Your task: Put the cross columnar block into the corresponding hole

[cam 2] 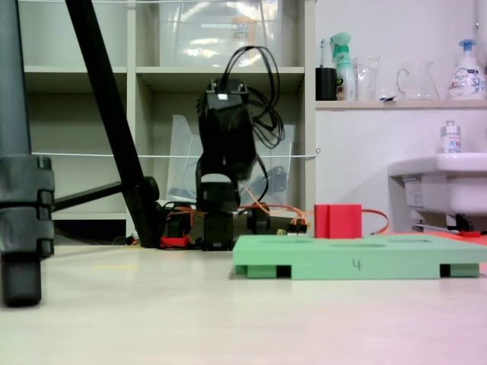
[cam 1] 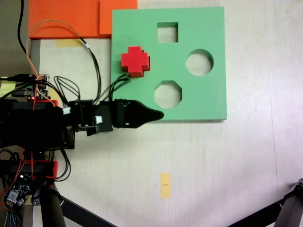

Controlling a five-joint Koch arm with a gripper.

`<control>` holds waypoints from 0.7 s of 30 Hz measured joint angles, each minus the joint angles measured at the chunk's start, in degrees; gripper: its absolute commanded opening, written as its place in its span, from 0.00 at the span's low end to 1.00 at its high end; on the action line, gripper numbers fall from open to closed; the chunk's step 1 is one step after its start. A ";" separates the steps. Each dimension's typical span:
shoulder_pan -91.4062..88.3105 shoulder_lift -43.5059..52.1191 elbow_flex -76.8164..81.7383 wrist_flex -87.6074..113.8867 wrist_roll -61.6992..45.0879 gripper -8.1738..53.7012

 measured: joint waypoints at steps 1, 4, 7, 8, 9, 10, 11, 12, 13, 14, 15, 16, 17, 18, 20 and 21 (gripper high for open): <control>0.62 0.97 4.66 -3.96 -0.70 0.96; 2.90 2.72 18.19 -13.27 -3.60 0.96; 3.78 4.92 30.59 -24.52 -5.36 0.96; 3.96 5.89 33.49 -26.98 -5.63 0.96; 4.13 6.33 36.04 -29.44 -6.06 0.96; 4.13 6.59 39.81 -32.08 -6.42 0.96; 4.13 6.77 43.68 -33.84 -6.42 0.96; 4.13 6.86 46.32 -35.42 -6.42 0.96; 4.13 6.86 48.08 -36.74 -6.68 0.96; 4.13 6.94 49.57 -38.94 -6.68 0.96; 4.13 6.94 50.36 -40.25 -6.68 0.96; 4.22 6.94 51.50 -40.69 -6.68 0.96; 4.13 6.94 52.12 -40.69 -6.59 0.96; 4.13 6.94 52.29 -40.69 -6.59 0.96; 4.13 6.94 53.26 -40.96 -6.59 0.90; 4.13 7.03 53.61 -41.13 -6.59 0.84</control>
